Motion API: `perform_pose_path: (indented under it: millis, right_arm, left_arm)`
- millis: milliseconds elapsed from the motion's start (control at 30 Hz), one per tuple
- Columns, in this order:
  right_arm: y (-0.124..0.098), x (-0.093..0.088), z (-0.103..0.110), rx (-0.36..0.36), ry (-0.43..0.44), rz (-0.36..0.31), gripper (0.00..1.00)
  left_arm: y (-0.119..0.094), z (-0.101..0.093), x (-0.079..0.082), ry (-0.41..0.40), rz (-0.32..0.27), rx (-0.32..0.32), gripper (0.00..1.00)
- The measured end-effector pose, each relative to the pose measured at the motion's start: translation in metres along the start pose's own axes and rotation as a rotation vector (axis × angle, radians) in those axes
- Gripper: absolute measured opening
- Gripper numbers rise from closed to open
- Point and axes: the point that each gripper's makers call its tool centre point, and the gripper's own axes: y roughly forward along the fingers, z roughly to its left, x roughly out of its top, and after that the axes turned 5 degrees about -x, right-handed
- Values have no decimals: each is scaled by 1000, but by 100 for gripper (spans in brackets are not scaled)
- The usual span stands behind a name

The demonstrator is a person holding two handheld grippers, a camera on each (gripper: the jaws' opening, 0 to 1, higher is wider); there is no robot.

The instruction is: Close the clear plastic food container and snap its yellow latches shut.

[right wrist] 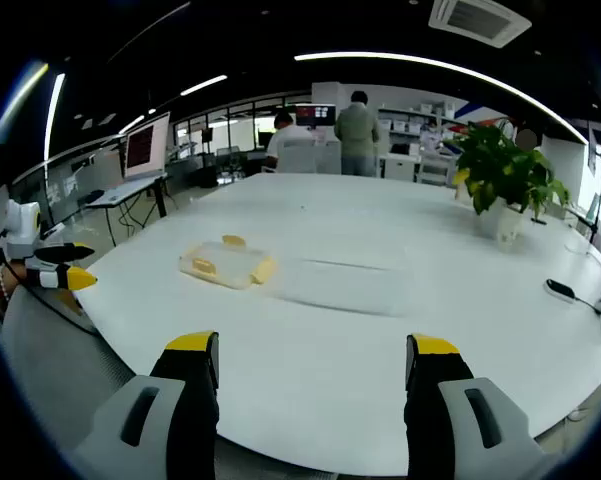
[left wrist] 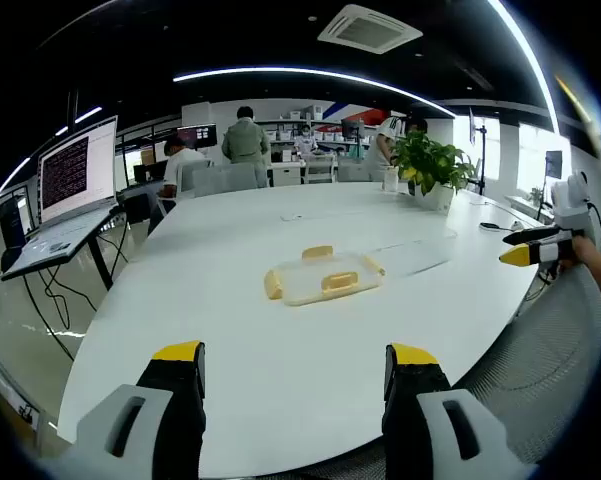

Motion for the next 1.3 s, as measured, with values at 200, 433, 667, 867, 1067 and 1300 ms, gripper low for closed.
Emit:
perform_pose_path:
  millis: [200, 433, 667, 867, 1067, 1300]
  right_arm:
    - [0, 0, 0, -2, 0, 0, 74]
    - [0, 0, 0, -2, 0, 3, 74]
    - [0, -1, 0, -3, -2, 6, 74]
    - [0, 0, 0, -3, 3, 3, 75]
    - [0, 0, -1, -3, 6, 0, 75]
    - [1, -1, 0, 0, 3, 3, 75]
  left_arm:
    - [0, -1, 1, -2, -4, -3, 68]
    - [-1, -1, 1, -2, -7, -4, 68]
    - [-1, -1, 3, -6, -14, -1, 69]
    - [-1, -1, 3, -5, -13, -1, 69]
    - [0, -1, 2, -3, -10, 0, 68]
    - [0, 0, 2, -5, -10, 3, 68]
